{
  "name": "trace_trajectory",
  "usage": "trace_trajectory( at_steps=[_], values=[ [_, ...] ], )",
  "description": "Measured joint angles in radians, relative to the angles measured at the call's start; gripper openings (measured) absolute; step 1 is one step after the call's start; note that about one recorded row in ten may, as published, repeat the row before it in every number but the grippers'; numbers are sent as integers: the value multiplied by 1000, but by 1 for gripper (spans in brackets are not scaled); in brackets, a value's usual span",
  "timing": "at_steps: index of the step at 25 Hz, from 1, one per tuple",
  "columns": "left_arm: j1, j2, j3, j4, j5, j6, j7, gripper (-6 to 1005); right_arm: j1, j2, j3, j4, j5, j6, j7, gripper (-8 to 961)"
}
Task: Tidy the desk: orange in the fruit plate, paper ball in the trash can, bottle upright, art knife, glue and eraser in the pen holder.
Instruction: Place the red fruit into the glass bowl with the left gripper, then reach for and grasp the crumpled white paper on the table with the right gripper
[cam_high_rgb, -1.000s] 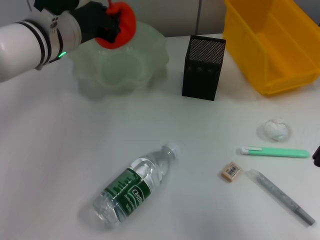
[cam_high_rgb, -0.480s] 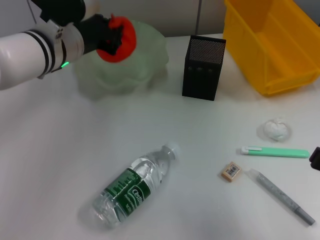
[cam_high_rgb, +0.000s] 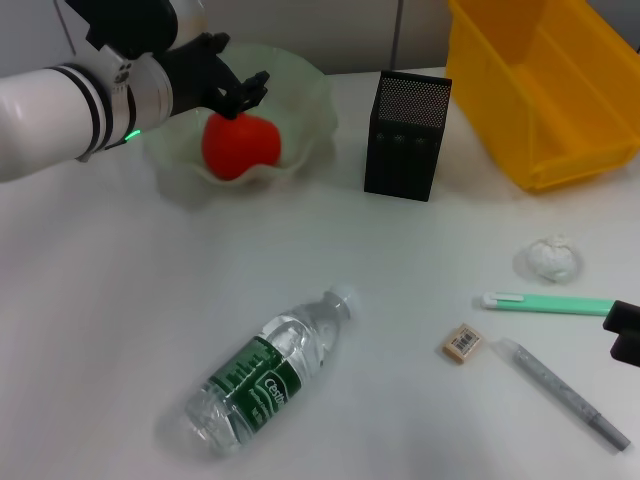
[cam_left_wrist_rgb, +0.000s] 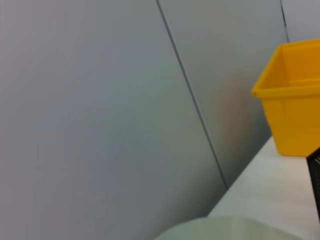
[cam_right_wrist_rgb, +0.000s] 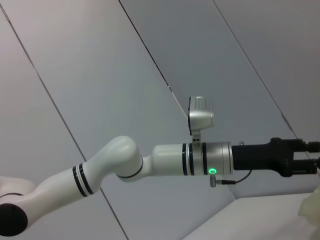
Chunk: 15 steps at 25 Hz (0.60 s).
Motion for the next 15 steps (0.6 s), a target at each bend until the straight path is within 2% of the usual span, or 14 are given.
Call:
trace_trajectory(
  at_steps=[4, 7, 9, 11, 15],
  values=[
    [2, 0, 3, 5, -2, -32, -6, 637, -7, -1, 7, -1, -2, 0, 1, 279],
    [7, 0, 6, 15, -6, -38, -7, 653, -9, -5, 17, -12, 0, -4, 16, 315],
    [30, 1, 6, 65, -11, 1, -15, 657, -4, -10, 24, -38, 0, -6, 53, 339],
    [35, 2, 6, 77, -12, 15, -20, 656, 2, -12, 23, -133, -17, -4, 138, 363],
    [57, 7, -12, 141, -14, 148, -50, 654, 4, -11, 25, -268, -27, 7, 239, 353]
  ],
)
